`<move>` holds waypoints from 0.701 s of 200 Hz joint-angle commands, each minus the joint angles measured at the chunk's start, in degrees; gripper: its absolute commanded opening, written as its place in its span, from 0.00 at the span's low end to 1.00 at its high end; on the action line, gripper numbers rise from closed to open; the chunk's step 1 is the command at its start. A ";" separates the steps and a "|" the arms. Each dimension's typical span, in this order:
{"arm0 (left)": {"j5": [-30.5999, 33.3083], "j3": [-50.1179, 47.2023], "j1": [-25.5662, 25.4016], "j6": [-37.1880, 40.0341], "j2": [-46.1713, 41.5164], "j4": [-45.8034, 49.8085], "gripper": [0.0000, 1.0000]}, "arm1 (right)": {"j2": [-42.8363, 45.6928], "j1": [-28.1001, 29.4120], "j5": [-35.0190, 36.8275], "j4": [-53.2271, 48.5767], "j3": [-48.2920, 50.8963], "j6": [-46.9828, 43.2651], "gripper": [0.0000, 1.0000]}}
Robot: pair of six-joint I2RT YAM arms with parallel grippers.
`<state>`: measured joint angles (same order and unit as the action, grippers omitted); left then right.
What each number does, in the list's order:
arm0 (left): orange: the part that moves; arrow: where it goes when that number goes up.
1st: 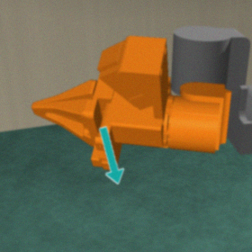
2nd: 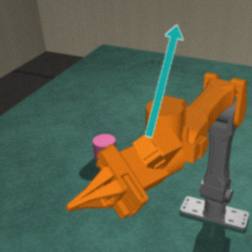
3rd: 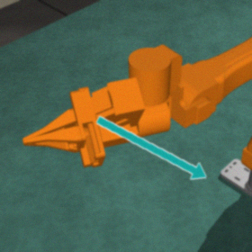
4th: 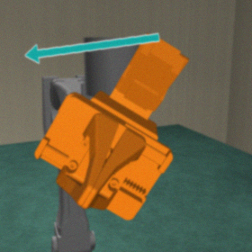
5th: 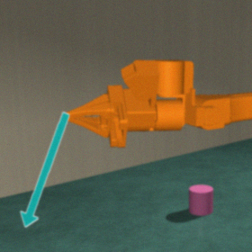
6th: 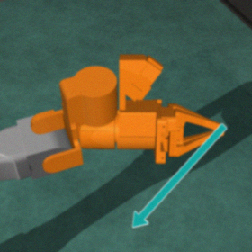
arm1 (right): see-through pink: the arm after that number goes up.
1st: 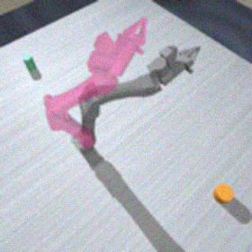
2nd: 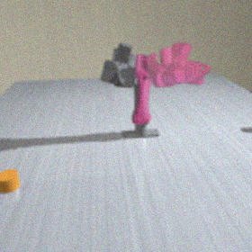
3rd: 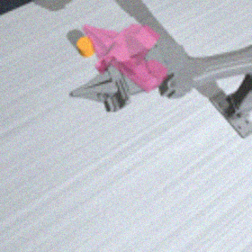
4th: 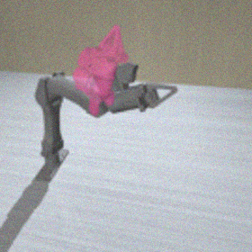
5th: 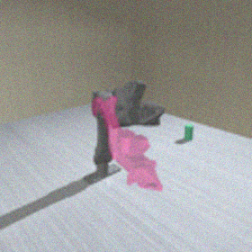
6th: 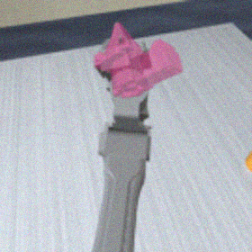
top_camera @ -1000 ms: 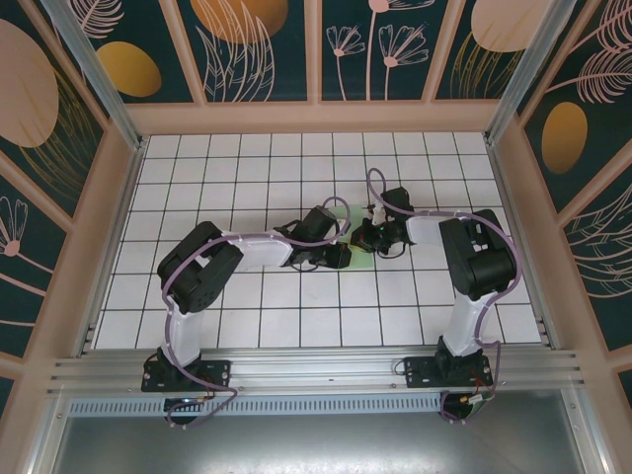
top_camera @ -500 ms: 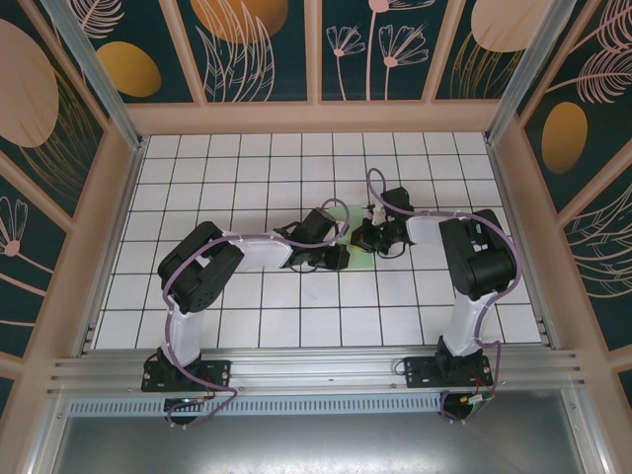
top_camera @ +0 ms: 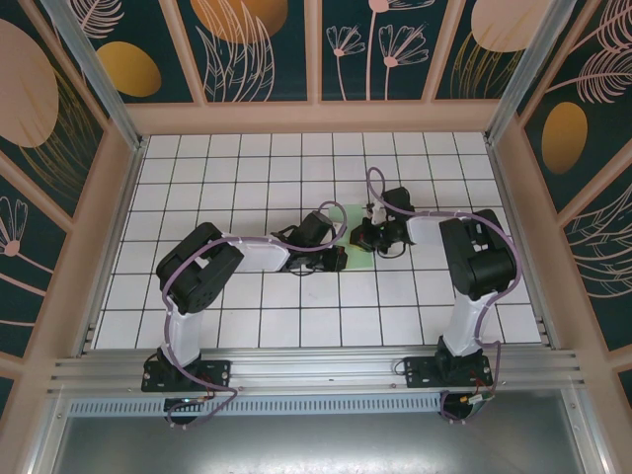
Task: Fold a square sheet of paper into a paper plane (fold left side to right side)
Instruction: Fold the triangle a second time at the center of the table.
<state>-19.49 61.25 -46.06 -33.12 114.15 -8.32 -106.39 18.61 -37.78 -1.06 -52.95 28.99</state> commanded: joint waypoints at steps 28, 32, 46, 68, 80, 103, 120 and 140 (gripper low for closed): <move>-0.20 -1.93 0.10 -0.28 0.71 4.11 0.00 | 6.16 -0.35 -1.15 2.81 3.47 -0.65 0.00; -0.20 -1.97 0.10 -0.27 0.66 4.10 0.00 | 6.05 -0.07 -1.47 3.54 3.85 -0.21 0.00; -0.14 -2.10 0.10 -0.23 0.55 4.19 0.00 | 5.60 1.11 -1.64 4.96 4.52 0.58 0.00; -0.02 -2.06 0.09 -0.10 0.58 4.35 0.00 | 4.24 2.28 -1.17 5.29 4.43 1.11 0.00; 0.06 -2.02 0.09 -0.08 0.59 4.36 0.00 | 3.77 2.66 -0.68 5.19 4.59 1.09 0.00; 0.11 -2.02 0.17 -0.19 0.55 4.45 0.00 | 3.42 3.04 0.59 5.04 5.60 0.55 0.00; 0.16 -2.08 0.09 -0.19 0.43 4.45 0.00 | 2.73 3.07 1.48 5.07 5.83 -0.12 0.00; 0.16 -2.27 0.15 -0.18 0.38 4.54 0.00 | 1.70 3.03 2.33 5.07 5.57 -0.93 0.00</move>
<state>-19.70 61.06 -46.06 -33.12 114.15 -8.69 -102.91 21.39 -37.08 2.85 -48.01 29.26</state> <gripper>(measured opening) 0.046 0.059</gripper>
